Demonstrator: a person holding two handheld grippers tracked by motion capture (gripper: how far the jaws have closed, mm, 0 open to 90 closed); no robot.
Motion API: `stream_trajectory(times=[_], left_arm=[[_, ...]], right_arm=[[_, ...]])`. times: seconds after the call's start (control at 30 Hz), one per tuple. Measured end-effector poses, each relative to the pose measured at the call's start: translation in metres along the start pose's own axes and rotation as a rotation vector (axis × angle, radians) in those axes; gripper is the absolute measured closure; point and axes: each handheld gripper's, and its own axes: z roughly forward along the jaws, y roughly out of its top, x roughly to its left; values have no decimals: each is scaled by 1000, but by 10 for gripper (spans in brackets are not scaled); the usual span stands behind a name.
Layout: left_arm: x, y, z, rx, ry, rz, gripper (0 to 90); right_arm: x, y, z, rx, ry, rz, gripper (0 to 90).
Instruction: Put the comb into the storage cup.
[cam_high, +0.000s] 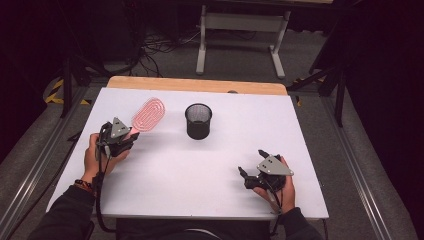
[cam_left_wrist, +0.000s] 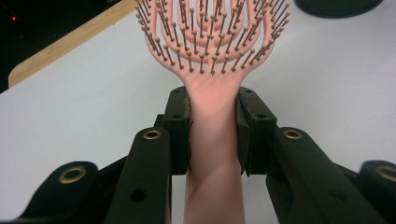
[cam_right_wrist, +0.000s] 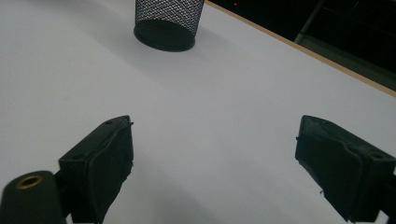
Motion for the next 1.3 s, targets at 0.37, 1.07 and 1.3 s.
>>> stream_trajectory(times=[0.37,1.07,1.3], left_arm=[[-1,3,-17,-117,54,-2,693],[-16,10,-29,-228,13,13,693],[-26,14,-32,-248,-17,37,693]], right_arm=[[-2,-1,0,-10,-6,9,122],[-1,21,7,-88,25,36,81],[4,35,11,-121,34,19,79]])
